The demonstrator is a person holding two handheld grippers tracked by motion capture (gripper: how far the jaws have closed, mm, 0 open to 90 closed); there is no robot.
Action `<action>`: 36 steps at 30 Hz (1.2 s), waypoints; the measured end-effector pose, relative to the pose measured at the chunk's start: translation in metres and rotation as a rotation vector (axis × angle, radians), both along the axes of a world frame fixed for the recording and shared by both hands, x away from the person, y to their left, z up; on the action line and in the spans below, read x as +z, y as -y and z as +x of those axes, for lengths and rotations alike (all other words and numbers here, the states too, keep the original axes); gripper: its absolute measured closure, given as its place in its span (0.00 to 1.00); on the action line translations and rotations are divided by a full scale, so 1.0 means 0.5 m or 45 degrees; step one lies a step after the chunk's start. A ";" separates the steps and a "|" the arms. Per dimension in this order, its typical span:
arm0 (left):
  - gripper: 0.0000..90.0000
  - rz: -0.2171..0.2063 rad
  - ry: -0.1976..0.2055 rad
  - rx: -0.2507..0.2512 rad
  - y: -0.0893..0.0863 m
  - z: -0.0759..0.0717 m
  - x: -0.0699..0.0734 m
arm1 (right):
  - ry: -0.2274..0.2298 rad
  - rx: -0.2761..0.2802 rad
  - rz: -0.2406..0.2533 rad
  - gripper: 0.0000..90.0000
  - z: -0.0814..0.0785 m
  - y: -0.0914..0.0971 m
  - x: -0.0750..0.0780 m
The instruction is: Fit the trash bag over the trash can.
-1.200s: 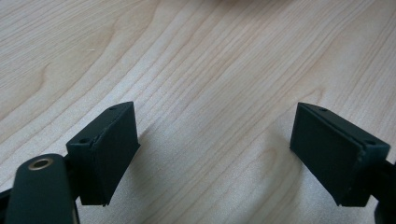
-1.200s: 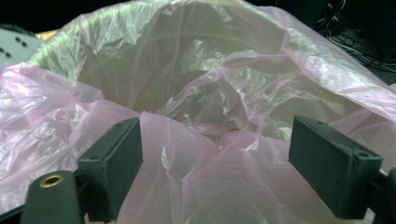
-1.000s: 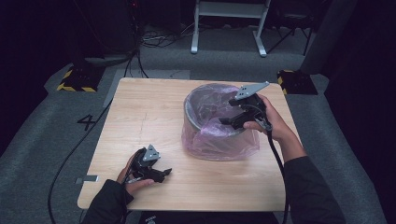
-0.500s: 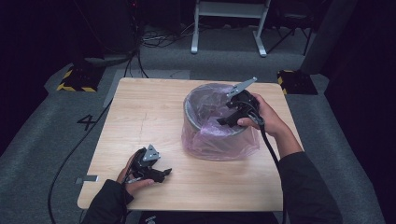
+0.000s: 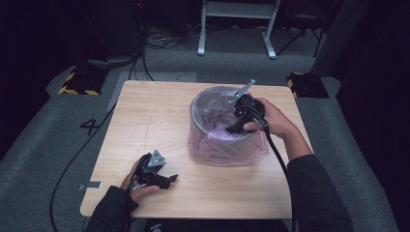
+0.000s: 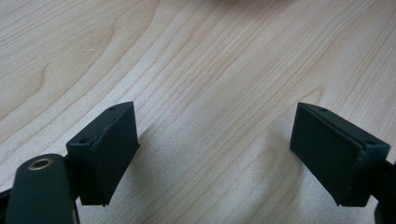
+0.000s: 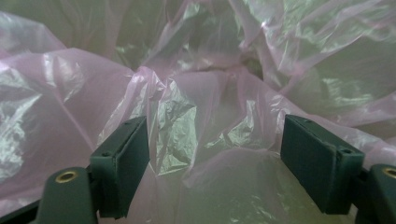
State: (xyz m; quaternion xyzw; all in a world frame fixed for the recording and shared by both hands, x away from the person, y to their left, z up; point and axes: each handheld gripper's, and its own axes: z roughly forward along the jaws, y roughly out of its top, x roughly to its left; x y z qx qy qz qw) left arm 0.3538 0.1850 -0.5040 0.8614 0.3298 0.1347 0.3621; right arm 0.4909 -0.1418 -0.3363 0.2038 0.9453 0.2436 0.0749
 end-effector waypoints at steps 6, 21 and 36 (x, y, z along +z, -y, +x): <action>0.16 -0.001 0.000 0.000 0.000 0.000 0.000 | -0.048 -0.042 -0.063 0.26 0.009 -0.005 -0.003; 0.16 -0.001 0.000 -0.001 0.000 0.000 0.000 | -0.064 -0.065 -0.136 0.26 0.009 -0.014 -0.002; 0.16 -0.001 0.000 0.000 0.000 0.000 0.000 | 0.173 -0.133 0.177 0.22 -0.023 0.024 0.026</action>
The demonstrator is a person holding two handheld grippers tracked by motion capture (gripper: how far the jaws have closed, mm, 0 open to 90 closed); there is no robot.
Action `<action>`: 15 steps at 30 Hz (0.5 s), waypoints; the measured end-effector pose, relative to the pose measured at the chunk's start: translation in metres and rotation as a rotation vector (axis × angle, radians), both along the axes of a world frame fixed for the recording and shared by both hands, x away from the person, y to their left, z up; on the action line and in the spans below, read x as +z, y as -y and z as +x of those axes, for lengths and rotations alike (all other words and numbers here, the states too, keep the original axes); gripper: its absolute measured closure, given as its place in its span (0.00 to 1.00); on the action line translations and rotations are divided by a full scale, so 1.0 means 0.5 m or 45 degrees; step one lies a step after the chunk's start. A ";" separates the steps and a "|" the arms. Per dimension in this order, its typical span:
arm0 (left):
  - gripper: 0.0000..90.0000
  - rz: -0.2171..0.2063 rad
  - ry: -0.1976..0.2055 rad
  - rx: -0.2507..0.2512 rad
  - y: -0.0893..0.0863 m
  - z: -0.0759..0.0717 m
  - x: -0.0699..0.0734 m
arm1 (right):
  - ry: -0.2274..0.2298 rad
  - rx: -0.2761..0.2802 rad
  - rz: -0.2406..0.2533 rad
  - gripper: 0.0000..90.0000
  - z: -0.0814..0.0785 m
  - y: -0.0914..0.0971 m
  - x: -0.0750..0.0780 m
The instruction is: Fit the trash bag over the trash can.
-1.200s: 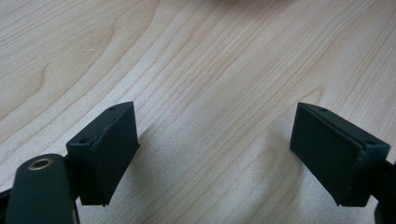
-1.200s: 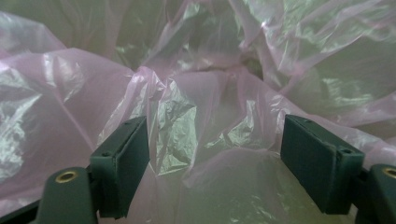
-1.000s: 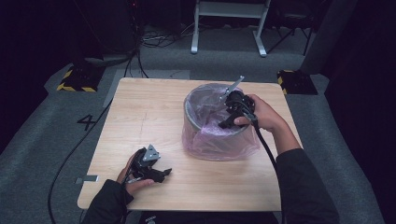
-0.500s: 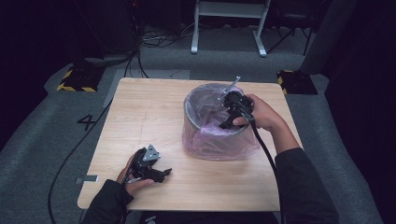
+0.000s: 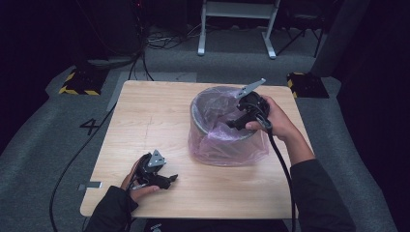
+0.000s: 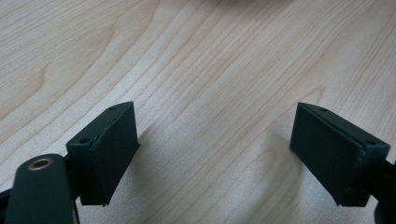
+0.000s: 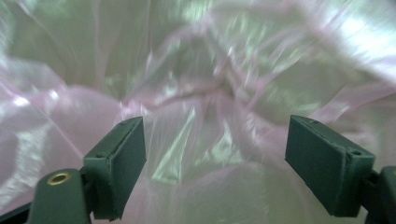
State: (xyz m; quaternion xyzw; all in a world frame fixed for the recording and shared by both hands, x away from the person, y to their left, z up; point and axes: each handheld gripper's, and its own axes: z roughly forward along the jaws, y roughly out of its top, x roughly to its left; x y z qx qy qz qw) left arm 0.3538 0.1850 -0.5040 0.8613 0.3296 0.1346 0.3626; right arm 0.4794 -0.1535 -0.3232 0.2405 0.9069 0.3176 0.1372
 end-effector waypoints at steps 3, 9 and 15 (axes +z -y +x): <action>0.16 0.000 0.000 0.000 0.000 0.000 0.000 | 0.085 0.000 0.076 0.22 -0.011 0.014 0.006; 0.16 0.001 0.000 0.001 0.000 0.000 0.000 | 0.177 -0.045 0.105 0.23 -0.031 0.036 0.010; 0.16 0.001 0.000 0.000 0.000 0.000 0.000 | 0.241 -0.040 0.161 0.22 -0.053 0.057 0.018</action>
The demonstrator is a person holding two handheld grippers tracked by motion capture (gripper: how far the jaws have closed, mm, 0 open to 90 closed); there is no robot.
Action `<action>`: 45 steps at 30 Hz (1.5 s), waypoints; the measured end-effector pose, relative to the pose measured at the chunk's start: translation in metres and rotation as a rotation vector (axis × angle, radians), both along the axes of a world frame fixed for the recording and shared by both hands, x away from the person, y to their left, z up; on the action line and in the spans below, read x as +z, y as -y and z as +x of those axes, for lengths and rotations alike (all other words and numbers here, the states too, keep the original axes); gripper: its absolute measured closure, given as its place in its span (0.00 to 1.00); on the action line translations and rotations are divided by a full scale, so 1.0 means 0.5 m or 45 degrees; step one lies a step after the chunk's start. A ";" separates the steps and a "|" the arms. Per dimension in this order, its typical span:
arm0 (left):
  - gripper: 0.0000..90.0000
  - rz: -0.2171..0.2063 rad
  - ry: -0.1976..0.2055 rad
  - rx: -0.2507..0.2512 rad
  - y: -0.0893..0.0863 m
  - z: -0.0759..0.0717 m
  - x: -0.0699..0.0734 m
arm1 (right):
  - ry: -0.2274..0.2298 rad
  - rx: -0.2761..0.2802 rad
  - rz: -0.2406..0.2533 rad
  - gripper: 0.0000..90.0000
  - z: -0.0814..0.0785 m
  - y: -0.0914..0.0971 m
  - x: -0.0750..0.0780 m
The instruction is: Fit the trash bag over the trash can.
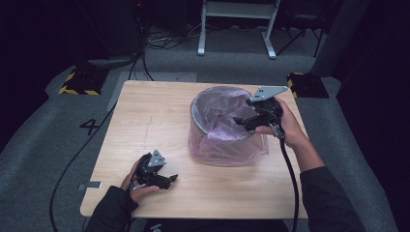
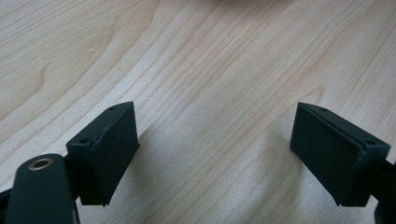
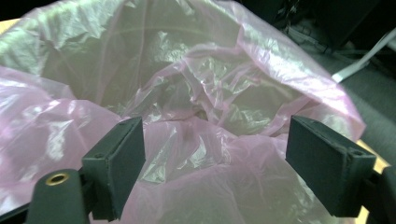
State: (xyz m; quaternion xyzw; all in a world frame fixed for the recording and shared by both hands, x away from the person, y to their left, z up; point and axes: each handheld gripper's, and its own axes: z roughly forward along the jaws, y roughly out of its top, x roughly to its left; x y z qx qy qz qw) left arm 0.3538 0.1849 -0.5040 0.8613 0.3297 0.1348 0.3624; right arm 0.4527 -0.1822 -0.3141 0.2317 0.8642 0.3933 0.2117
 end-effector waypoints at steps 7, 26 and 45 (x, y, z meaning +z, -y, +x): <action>0.16 0.000 0.000 0.000 0.000 0.000 0.000 | 0.035 -0.027 0.051 0.21 -0.028 0.026 0.006; 0.16 0.001 0.000 0.002 0.000 0.000 0.000 | 0.091 -0.009 0.084 0.20 -0.089 0.082 0.009; 0.16 0.001 0.000 0.001 0.000 0.000 0.000 | 0.114 -0.071 0.033 0.20 -0.137 0.142 -0.035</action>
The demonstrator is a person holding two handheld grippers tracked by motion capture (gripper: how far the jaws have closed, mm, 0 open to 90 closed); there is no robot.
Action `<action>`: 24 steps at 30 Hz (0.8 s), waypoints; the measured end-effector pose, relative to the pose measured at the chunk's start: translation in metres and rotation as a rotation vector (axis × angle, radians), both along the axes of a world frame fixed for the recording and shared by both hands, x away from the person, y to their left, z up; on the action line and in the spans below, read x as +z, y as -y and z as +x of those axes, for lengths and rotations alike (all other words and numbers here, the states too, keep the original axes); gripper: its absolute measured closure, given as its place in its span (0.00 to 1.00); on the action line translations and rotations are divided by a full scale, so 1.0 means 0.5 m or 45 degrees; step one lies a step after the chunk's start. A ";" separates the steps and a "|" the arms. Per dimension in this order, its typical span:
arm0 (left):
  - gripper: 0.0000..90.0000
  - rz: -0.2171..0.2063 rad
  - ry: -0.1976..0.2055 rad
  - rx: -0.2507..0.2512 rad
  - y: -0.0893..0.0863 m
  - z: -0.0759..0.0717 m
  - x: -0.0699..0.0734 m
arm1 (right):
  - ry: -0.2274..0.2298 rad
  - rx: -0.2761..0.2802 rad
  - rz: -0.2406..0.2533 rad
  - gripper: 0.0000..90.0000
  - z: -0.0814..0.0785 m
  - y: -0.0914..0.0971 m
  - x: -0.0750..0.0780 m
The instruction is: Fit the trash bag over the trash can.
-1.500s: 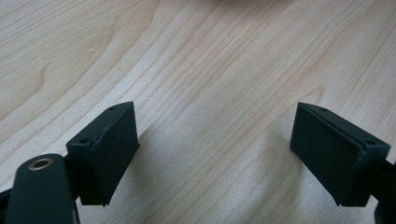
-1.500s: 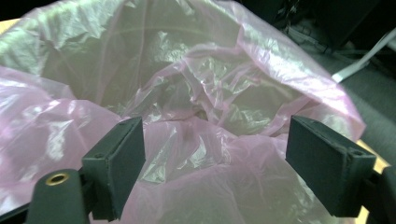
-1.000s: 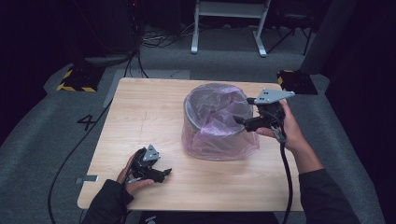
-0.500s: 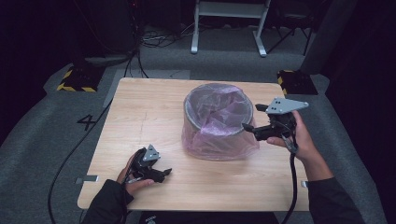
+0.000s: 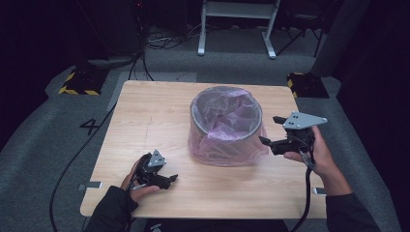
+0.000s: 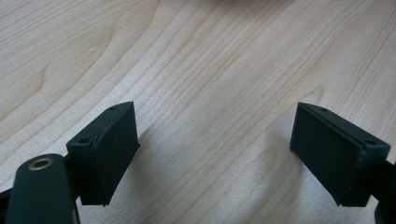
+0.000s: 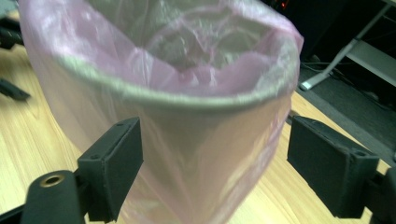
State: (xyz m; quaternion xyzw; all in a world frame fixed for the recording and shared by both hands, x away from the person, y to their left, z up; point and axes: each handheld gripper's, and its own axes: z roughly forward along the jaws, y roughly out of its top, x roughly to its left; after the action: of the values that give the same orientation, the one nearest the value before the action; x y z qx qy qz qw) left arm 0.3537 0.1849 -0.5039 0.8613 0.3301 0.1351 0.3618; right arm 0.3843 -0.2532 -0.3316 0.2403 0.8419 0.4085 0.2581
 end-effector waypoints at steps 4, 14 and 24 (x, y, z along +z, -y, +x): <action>0.16 0.000 -0.001 0.001 0.000 0.000 0.000 | 0.001 -0.023 -0.042 0.20 -0.004 0.010 -0.014; 0.16 0.000 0.000 0.000 0.000 0.000 0.000 | -0.033 -0.032 -0.101 0.20 -0.007 0.018 -0.057; 0.16 0.000 0.000 0.001 0.000 0.000 0.000 | -0.076 -0.032 -0.140 0.20 -0.009 0.022 -0.095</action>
State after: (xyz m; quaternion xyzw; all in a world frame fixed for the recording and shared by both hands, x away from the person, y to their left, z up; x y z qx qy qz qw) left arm 0.3537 0.1849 -0.5039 0.8613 0.3304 0.1351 0.3617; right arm 0.3796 -0.2643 -0.3790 0.2486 0.8672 0.3511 0.2507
